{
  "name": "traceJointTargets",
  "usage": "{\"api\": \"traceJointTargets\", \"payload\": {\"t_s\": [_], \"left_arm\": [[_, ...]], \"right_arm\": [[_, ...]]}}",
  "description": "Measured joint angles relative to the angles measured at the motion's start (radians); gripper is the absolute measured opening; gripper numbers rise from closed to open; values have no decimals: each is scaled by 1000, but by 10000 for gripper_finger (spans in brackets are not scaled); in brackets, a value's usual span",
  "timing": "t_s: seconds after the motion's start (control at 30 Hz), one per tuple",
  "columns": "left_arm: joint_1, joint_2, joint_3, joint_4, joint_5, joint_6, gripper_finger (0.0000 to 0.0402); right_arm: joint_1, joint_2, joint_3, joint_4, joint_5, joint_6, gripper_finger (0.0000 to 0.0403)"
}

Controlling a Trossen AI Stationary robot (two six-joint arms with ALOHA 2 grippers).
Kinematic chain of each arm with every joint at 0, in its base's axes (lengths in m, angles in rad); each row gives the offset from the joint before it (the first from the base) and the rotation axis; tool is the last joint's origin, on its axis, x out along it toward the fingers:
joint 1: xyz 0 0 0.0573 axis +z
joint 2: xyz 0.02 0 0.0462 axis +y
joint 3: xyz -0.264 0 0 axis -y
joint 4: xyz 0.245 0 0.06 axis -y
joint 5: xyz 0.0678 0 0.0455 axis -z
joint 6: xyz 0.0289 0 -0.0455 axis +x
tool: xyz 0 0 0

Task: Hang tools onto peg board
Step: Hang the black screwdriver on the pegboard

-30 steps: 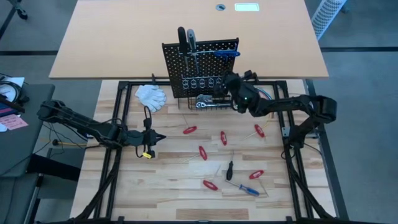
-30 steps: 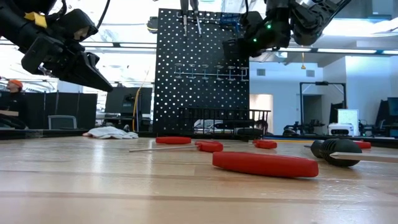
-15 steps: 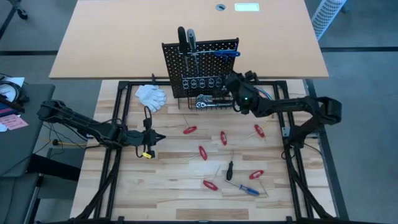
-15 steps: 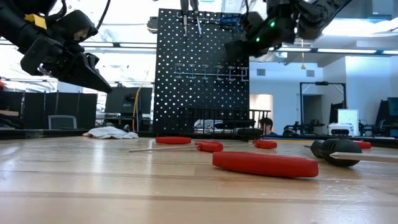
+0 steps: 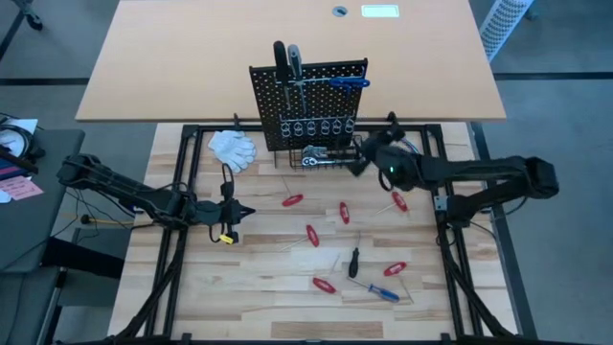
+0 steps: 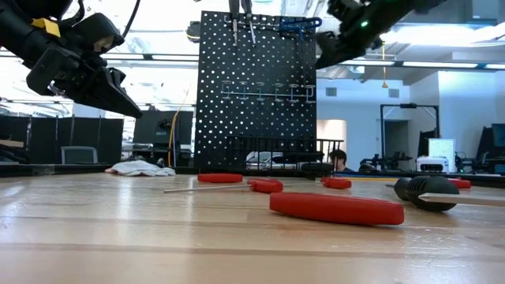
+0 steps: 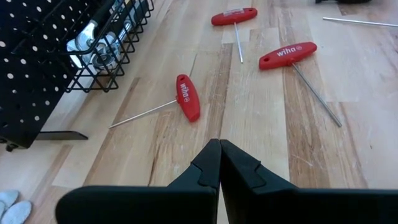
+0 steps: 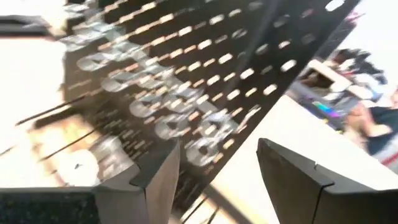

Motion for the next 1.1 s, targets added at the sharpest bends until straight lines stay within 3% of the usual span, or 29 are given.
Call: {"api": "traceJointTargets", "payload": {"t_s": [0.17, 0.33, 0.43, 0.6, 0.73, 0.9, 1.1], "left_arm": [[0, 0, 0, -7, 0, 0, 0], [0, 0, 0, -6, 0, 1, 0], [0, 0, 0, -6, 1, 2, 0], [0, 0, 0, 8, 2, 10, 0], [0, 0, 0, 15, 2, 11, 0], [0, 0, 0, 18, 2, 11, 0], [0, 0, 0, 16, 2, 10, 0]], "right_arm": [[161, -23, -4, -221, -106, 208, 223], [305, 17, -26, -362, -536, 269, 223], [395, 85, -37, -395, -660, 267, 223], [478, 232, -35, -390, -651, 70, 217], [453, 338, -16, -437, -652, 0, 198], [403, 451, 43, -505, -754, -127, 171], [380, 559, 117, -581, -769, -261, 131]]}}
